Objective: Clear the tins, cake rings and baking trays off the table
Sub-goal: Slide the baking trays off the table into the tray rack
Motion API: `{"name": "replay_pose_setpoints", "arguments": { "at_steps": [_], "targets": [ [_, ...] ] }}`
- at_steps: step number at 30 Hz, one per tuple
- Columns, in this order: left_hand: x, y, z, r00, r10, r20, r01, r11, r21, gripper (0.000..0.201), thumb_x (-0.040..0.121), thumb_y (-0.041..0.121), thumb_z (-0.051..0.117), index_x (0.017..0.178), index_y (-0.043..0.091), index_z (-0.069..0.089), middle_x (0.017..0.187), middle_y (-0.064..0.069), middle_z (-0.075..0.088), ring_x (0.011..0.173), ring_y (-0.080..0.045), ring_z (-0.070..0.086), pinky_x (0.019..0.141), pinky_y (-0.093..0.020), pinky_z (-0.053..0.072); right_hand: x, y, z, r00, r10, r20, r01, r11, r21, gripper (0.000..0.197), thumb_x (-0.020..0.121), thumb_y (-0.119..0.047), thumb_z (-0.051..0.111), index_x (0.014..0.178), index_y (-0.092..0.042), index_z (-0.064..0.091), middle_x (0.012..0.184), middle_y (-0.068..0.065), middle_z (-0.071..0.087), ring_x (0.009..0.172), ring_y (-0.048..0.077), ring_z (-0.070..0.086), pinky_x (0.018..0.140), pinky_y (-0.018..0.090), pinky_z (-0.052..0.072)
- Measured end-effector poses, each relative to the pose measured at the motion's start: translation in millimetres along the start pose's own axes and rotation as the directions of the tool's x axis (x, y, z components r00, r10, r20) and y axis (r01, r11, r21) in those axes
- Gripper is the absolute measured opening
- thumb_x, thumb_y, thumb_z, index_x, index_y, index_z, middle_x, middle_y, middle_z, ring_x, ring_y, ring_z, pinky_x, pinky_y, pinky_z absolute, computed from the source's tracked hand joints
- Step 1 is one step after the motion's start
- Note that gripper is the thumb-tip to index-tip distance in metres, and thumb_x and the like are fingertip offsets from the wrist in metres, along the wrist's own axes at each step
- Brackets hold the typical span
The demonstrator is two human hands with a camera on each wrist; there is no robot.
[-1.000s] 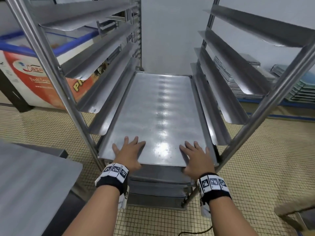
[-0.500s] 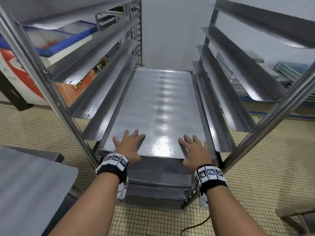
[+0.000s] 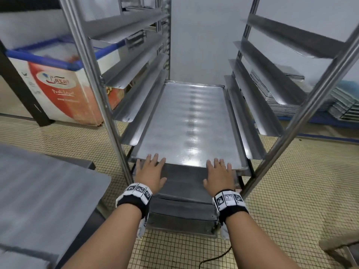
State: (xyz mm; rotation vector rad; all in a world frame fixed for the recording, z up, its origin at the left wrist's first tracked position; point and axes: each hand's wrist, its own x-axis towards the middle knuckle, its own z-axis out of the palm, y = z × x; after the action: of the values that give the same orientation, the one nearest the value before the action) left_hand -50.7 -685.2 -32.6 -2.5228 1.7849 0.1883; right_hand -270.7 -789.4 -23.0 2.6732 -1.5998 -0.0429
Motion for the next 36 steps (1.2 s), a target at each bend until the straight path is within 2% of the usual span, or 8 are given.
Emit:
{"name": "replay_pose_setpoints", "arguments": {
  "at_steps": [3, 6, 8, 10, 14, 25, 29, 36],
  "targets": [
    [-37, -12, 0, 0.999, -0.011, 0.040, 0.014, 0.997, -0.072, 0.077, 0.097, 0.045, 0.056, 0.161, 0.025, 0.017, 0.170, -0.005, 0.003, 0.156, -0.029, 0.002, 0.125, -0.050, 0.008, -25, -21, -9, 0.999, -0.031, 0.025, 0.029, 0.997, 0.068, 0.073, 0.092, -0.036, 0.059, 0.154, -0.018, 0.025, 0.159, 0.008, 0.026, 0.149, 0.027, 0.017, 0.124, 0.045, 0.013],
    [-75, -32, 0, 0.997, -0.038, 0.068, 0.049, 0.985, -0.166, 0.065, 0.094, 0.041, 0.059, 0.153, 0.024, 0.039, 0.159, -0.007, 0.039, 0.147, -0.028, 0.034, 0.119, -0.047, 0.031, -49, -50, -19, 0.994, -0.086, 0.068, 0.077, 0.989, 0.128, 0.069, 0.094, -0.034, 0.056, 0.155, -0.018, 0.027, 0.161, 0.008, 0.023, 0.151, 0.027, 0.015, 0.124, 0.042, 0.012],
    [-105, -50, 0, 0.993, -0.094, 0.074, 0.109, 0.966, -0.235, 0.051, 0.091, 0.040, 0.061, 0.139, 0.023, 0.054, 0.135, -0.007, 0.063, 0.124, -0.029, 0.059, 0.103, -0.043, 0.050, -67, -77, -26, 0.984, -0.148, 0.098, 0.130, 0.976, 0.172, 0.054, 0.093, -0.030, 0.055, 0.144, -0.017, 0.045, 0.150, 0.007, 0.043, 0.141, 0.027, 0.036, 0.117, 0.039, 0.029],
    [-139, -74, 1, 0.976, -0.170, 0.137, 0.202, 0.941, -0.271, 0.042, 0.092, 0.040, 0.061, 0.130, 0.021, 0.059, 0.124, -0.006, 0.068, 0.114, -0.029, 0.064, 0.094, -0.041, 0.054, -86, -108, -33, 0.965, -0.217, 0.150, 0.185, 0.962, 0.198, 0.036, 0.091, -0.029, 0.055, 0.126, -0.018, 0.059, 0.129, 0.009, 0.062, 0.120, 0.029, 0.058, 0.099, 0.038, 0.048],
    [-208, -127, 10, 0.923, -0.327, 0.204, 0.376, 0.877, -0.298, 0.038, 0.092, 0.038, 0.062, 0.123, 0.018, 0.066, 0.121, -0.008, 0.070, 0.110, -0.029, 0.066, 0.092, -0.038, 0.054, -124, -179, -42, 0.885, -0.399, 0.240, 0.333, 0.903, 0.272, 0.035, 0.091, -0.028, 0.055, 0.125, -0.021, 0.062, 0.119, 0.011, 0.064, 0.110, 0.033, 0.063, 0.089, 0.039, 0.054],
    [-417, -236, 82, 0.546, -0.748, 0.377, 0.837, 0.470, -0.281, 0.060, 0.080, 0.041, 0.059, 0.137, 0.024, 0.048, 0.139, -0.006, 0.046, 0.130, -0.037, 0.045, 0.104, -0.047, 0.046, -211, -365, -20, 0.598, -0.747, 0.291, 0.661, 0.665, 0.349, 0.042, 0.090, -0.025, 0.058, 0.132, -0.022, 0.060, 0.133, 0.006, 0.060, 0.118, 0.026, 0.061, 0.100, 0.033, 0.048],
    [-475, -240, 92, 0.393, -0.834, 0.387, 0.907, 0.281, -0.315, 0.062, 0.079, 0.044, 0.049, 0.138, 0.048, 0.032, 0.144, 0.003, 0.028, 0.139, -0.034, 0.021, 0.104, -0.062, 0.036, -227, -415, -8, 0.546, -0.776, 0.315, 0.734, 0.624, 0.267, 0.038, 0.087, -0.025, 0.058, 0.124, -0.018, 0.060, 0.128, 0.009, 0.062, 0.115, 0.031, 0.061, 0.096, 0.036, 0.051],
    [-543, -242, 101, 0.137, -0.902, 0.409, 0.942, -0.008, -0.335, 0.089, 0.079, 0.077, 0.053, 0.154, 0.051, 0.014, 0.168, 0.009, -0.002, 0.155, -0.028, -0.002, 0.112, -0.072, 0.020, -234, -475, 20, 0.539, -0.791, 0.290, 0.780, 0.598, 0.183, 0.050, 0.077, -0.045, 0.057, 0.122, -0.021, 0.058, 0.135, 0.003, 0.045, 0.130, 0.030, 0.043, 0.104, 0.041, 0.043]
  ]
}}
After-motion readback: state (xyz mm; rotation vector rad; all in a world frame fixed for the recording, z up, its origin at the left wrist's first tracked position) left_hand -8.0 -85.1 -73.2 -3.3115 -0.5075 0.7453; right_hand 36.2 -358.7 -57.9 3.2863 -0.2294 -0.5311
